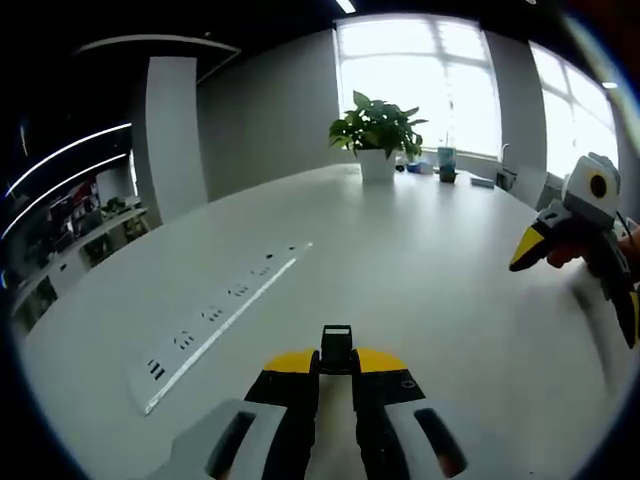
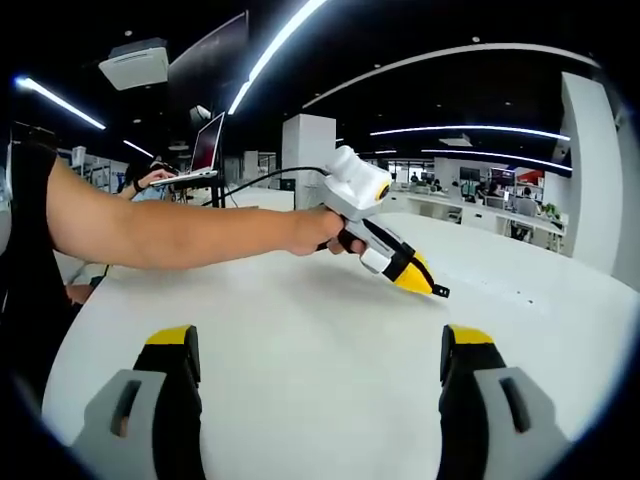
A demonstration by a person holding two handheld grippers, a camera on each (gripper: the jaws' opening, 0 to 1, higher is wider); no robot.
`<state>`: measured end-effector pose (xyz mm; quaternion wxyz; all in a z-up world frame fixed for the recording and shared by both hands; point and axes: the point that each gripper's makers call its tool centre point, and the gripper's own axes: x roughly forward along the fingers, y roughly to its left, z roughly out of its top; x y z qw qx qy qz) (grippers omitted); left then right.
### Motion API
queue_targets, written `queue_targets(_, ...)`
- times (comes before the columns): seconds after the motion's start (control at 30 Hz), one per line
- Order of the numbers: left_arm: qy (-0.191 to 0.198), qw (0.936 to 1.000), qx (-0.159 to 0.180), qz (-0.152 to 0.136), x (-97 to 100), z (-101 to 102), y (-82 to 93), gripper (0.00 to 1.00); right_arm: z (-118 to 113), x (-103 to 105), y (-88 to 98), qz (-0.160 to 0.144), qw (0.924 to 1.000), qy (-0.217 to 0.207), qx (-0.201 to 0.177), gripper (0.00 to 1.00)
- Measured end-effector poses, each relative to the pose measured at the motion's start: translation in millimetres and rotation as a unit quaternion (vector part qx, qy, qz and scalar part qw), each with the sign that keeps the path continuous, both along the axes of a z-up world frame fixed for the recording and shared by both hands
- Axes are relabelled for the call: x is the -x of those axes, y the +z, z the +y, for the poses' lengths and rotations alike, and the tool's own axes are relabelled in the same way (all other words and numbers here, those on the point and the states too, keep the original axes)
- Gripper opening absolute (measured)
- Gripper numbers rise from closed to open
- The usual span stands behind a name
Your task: Snap the two parts of the plastic buckle together until the buckle closes and remains connected.
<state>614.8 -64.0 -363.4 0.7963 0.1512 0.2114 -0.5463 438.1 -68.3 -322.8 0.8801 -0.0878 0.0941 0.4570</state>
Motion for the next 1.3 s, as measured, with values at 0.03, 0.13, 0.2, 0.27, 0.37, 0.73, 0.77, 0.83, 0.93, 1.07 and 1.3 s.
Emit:
queue_targets(0.03, 0.001, 1.0000, 0.001, 0.001, -0.6, 0.2, -0.4, 0.10, -0.2, -0.3, 0.2, -0.001, 1.0000, -0.001, 0.000, 1.00)
queue_targets(0.13, 0.001, 1.0000, 0.002, 0.003, -1.8, 0.9, -1.9, 0.11, -0.5, -0.5, 0.0, -0.001, 1.0000, -0.001, 0.001, 1.00)
queue_targets(0.2, 0.001, 1.0000, 0.001, 0.004, -2.1, 1.4, -3.2, 0.11, -0.3, -0.2, -0.5, 0.000, 1.0000, 0.000, 0.002, 1.00)
queue_targets(0.27, 0.001, 1.0000, 0.001, 0.004, -2.2, 2.1, -3.6, 0.11, -0.3, 0.3, -1.2, 0.002, 1.0000, 0.000, 0.003, 1.00)
queue_targets(0.37, 0.001, 1.0000, 0.001, 0.006, -2.8, 2.8, -3.8, 0.11, -0.2, 0.7, -1.7, 0.003, 1.0000, 0.000, 0.003, 1.00)
queue_targets(0.73, 0.002, 0.9999, 0.007, 0.012, -2.8, 3.0, -3.3, 0.11, -0.3, 1.0, -2.4, 0.003, 1.0000, 0.000, 0.005, 1.00)
queue_targets(0.77, 0.002, 0.9999, 0.007, 0.013, -3.3, 3.1, -3.7, 0.11, -0.3, 0.9, -2.6, 0.003, 1.0000, 0.000, 0.005, 1.00)
queue_targets(0.83, 0.003, 0.9999, 0.007, 0.013, -4.7, 3.6, -4.4, 0.11, -0.4, 0.8, -2.8, 0.003, 1.0000, 0.000, 0.006, 1.00)
queue_targets(0.93, 0.004, 0.9999, 0.007, 0.014, -4.2, 3.8, -5.5, 0.11, -0.4, 0.9, -2.7, 0.003, 1.0000, 0.000, 0.006, 1.00)
queue_targets(1.07, 0.004, 0.9999, 0.007, 0.014, -4.9, 4.5, -6.6, 0.11, -0.1, 0.7, -3.7, 0.004, 1.0000, 0.001, 0.007, 1.00)
queue_targets(1.3, 0.005, 0.9998, 0.006, 0.016, -6.5, 6.5, -9.2, 0.11, -0.2, 0.5, -3.5, 0.003, 1.0000, 0.000, 0.008, 1.00)
